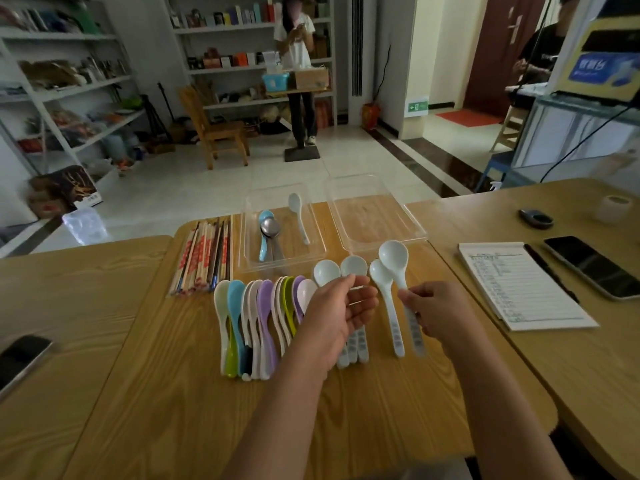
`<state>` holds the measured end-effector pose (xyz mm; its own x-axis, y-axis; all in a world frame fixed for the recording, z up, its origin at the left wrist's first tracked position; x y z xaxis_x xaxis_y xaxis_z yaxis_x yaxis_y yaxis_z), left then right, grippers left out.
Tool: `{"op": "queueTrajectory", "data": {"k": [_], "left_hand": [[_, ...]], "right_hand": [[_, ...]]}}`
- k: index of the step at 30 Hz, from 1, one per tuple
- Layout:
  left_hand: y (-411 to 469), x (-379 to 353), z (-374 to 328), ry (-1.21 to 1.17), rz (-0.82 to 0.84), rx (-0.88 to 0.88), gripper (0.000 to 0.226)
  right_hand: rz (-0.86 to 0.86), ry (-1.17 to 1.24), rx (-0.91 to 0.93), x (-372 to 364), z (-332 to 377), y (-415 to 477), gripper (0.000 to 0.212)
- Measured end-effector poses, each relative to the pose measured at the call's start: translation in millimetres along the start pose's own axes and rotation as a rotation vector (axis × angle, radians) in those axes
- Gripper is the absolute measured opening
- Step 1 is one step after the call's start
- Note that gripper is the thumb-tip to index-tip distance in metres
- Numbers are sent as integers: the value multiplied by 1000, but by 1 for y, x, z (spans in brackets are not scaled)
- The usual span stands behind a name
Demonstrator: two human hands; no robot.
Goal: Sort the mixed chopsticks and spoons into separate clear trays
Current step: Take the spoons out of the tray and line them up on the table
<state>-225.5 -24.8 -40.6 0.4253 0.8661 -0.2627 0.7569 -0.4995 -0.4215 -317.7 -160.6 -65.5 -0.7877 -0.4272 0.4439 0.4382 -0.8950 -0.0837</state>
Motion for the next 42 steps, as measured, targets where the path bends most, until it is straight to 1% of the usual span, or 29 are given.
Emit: {"op": "queueTrajectory", "data": {"k": [3,7,15,28,42], "left_hand": [[5,2,1,5,-11,6,26],[12,3,6,12,-9,11,26],[19,3,7,7,13,15,28],[22,4,10,11,19,10,27],[17,10,8,-6,32,6,28]], "right_hand": [[-1,-61,-3,-10,-7,5,26],[11,-140,-17,-22,-11,11,23],[16,-183,-43,-28,-10,16,21],[13,-110,-55,-28,-17,25,17],[-15,-169,-28,-20,-9,17,18]]}}
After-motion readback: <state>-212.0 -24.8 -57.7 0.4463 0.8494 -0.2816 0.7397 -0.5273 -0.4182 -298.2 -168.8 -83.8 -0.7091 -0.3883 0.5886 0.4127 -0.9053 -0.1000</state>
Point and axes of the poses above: each hand's wrist, its own y-axis towards the middle knuckle, its own x-axis out of the back of the hand, z = x × y, the point moved 2 cm from there along y, towards the middle knuckle, and after that the axes turned 11 degrees about -z, right-handed, at the moved point
